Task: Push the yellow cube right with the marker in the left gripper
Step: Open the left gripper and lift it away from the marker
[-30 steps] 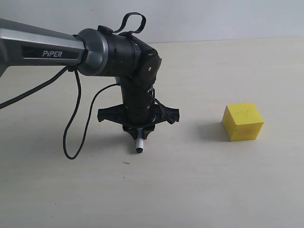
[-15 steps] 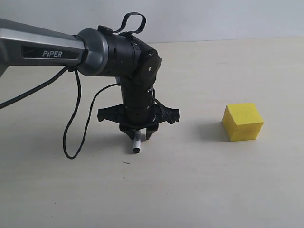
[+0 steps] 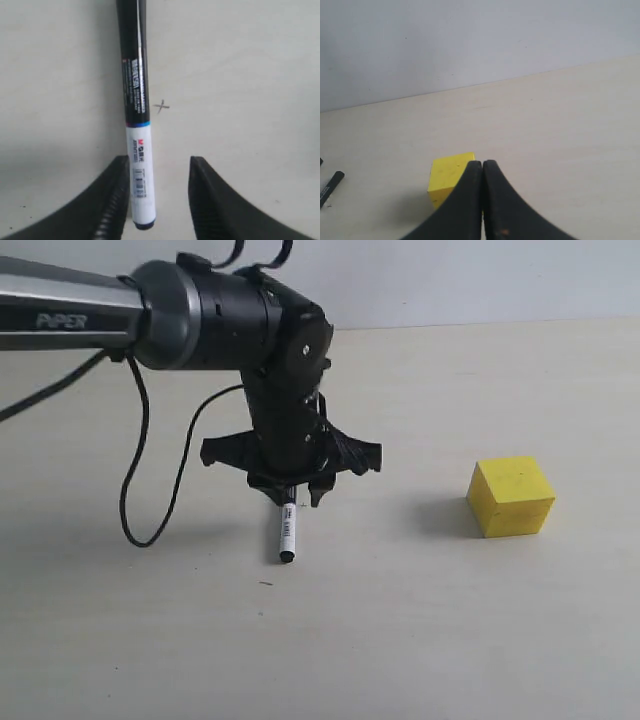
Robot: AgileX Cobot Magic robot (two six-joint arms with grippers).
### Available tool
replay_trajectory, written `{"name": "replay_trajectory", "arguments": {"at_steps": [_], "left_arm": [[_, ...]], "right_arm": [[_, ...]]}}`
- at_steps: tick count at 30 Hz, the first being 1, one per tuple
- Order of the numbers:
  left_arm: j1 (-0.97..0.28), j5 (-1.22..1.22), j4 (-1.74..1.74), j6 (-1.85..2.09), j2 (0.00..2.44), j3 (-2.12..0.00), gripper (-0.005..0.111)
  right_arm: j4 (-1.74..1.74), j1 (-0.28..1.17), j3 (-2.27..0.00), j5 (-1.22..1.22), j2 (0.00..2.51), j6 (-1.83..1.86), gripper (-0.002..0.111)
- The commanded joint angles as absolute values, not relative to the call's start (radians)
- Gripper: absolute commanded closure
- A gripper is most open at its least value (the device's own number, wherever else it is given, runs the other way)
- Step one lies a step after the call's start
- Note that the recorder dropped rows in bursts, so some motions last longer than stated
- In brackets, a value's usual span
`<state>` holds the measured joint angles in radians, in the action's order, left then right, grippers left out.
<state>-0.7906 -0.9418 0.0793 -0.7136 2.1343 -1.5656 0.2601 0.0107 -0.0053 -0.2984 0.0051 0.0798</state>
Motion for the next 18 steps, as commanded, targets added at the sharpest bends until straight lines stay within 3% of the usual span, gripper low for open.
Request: {"name": "replay_trajectory", "arguments": {"at_steps": [1,5,9,10,18], "left_arm": [[-0.788,-0.96,0.096,-0.571,2.018,-1.563,0.068],[-0.803,-0.905,0.094,-0.386,1.868,-1.485,0.073],[-0.801,-0.715,0.094,-0.375,1.727,-1.299,0.104],[-0.798,-0.656,0.096,-0.372,1.685,-1.256,0.106],[-0.737,-0.132,0.116,-0.388,1.337,-0.793,0.107]], "right_arm": [[0.256,0.011,0.0,-0.298,0.0,0.084,0.108],[0.256,0.011,0.0,-0.298,0.0,0.084,0.108],[0.256,0.011,0.0,-0.298,0.0,0.084,0.108],[0.256,0.011,0.0,-0.298,0.0,0.084,0.108],[0.256,0.011,0.0,-0.298,0.0,0.084,0.108]]}}
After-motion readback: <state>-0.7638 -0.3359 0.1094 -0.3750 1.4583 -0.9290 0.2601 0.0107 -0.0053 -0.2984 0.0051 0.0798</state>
